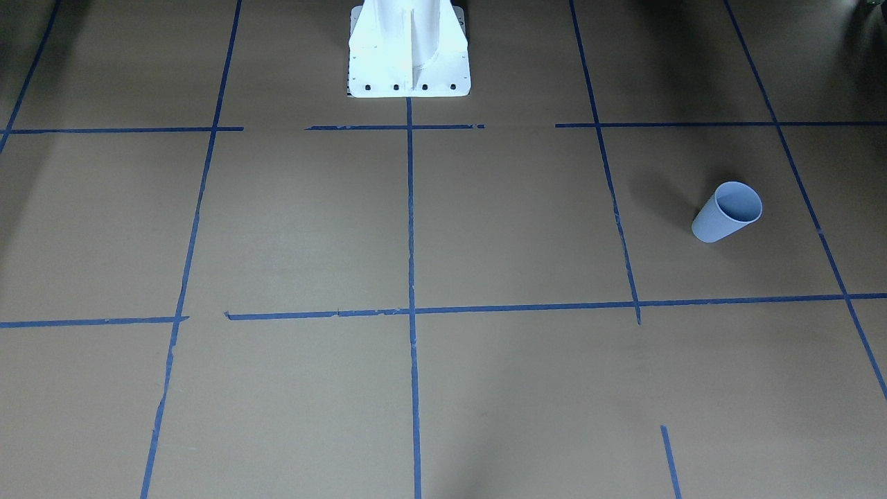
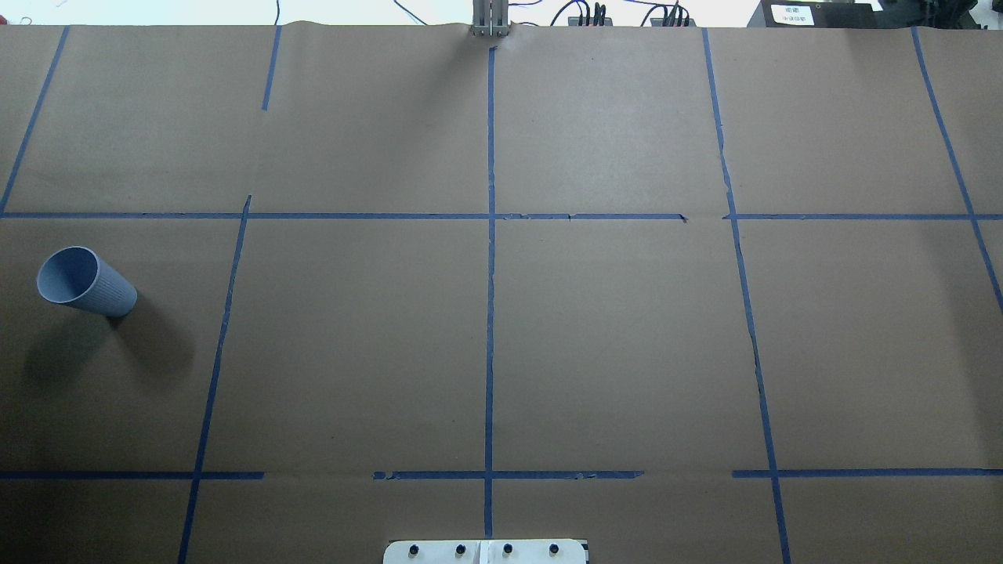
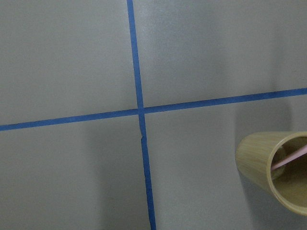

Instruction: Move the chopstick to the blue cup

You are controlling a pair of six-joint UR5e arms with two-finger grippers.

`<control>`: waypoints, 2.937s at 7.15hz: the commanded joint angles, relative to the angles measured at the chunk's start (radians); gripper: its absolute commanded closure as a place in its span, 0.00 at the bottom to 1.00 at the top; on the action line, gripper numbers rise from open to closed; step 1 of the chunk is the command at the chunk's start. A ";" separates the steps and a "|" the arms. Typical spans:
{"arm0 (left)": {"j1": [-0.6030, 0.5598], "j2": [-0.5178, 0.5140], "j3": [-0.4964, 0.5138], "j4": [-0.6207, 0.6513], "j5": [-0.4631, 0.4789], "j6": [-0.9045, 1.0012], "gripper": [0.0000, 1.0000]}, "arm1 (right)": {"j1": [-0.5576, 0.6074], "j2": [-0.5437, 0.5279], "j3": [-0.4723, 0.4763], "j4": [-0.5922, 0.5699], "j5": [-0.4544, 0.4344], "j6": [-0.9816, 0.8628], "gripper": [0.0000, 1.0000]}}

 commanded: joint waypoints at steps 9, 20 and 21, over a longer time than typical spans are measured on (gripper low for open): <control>0.492 -0.023 -0.030 -0.509 0.040 -0.776 0.00 | -0.002 -0.014 0.084 0.002 -0.003 0.001 0.00; 0.522 -0.228 -0.230 -0.082 0.039 -0.851 1.00 | -0.002 -0.018 0.093 0.007 -0.005 -0.001 0.00; 0.528 -0.331 -0.289 0.060 0.040 -0.880 1.00 | -0.002 -0.028 0.093 0.009 -0.002 0.001 0.00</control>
